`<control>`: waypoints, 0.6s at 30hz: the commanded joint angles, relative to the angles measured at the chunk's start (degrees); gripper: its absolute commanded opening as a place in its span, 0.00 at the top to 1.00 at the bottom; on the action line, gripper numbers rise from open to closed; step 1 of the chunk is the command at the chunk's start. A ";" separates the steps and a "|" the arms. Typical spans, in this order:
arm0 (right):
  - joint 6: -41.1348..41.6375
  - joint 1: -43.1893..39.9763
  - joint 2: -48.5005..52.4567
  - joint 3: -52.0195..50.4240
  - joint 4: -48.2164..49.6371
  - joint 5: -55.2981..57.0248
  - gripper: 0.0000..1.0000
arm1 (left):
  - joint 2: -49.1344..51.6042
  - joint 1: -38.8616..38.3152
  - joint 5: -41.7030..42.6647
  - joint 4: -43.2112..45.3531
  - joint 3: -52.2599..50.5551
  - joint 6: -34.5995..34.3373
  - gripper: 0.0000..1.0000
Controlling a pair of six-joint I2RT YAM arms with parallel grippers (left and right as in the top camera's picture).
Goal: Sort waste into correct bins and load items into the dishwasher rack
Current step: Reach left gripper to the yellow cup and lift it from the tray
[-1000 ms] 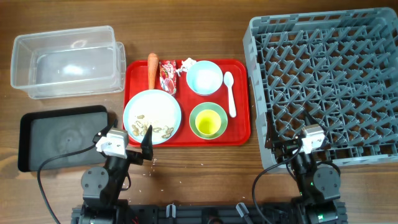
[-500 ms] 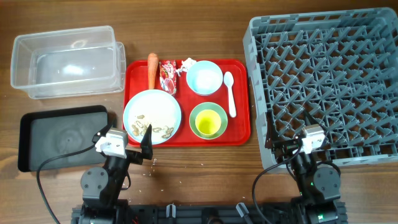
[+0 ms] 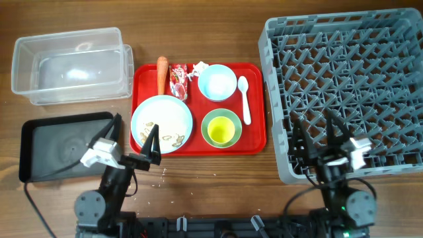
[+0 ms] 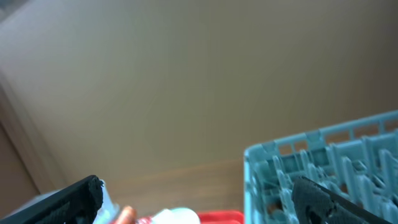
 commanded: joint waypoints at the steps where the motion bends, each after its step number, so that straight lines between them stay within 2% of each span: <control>1: 2.80 -0.17 4.57 10.36 -5.64 -1.57 0.00 | 8.92 -0.22 -0.02 -6.36 12.28 -3.10 0.00; 4: 2.62 -0.17 11.63 19.32 -16.37 -1.53 0.00 | 19.30 -0.22 2.47 -14.51 23.12 -3.10 0.00; 6: 2.60 -0.17 20.28 28.37 -25.73 -1.57 0.00 | 29.55 -0.22 5.31 -22.21 33.42 -3.10 0.00; 10: 0.98 -0.17 35.43 44.09 -38.34 -4.20 0.00 | 46.60 -0.83 11.61 -36.68 51.47 -3.10 0.00; 14: -2.32 -0.17 49.99 59.06 -50.16 -5.66 0.00 | 60.70 -4.33 12.61 -50.49 67.56 -3.06 0.00; 17: -3.72 -0.17 58.77 66.31 -56.19 -6.88 0.00 | 67.56 -7.17 13.35 -54.27 73.48 -3.15 0.00; 18: -3.74 -0.17 62.73 67.84 -57.20 -7.26 0.00 | 69.88 -8.31 16.96 -54.34 73.79 -3.13 0.00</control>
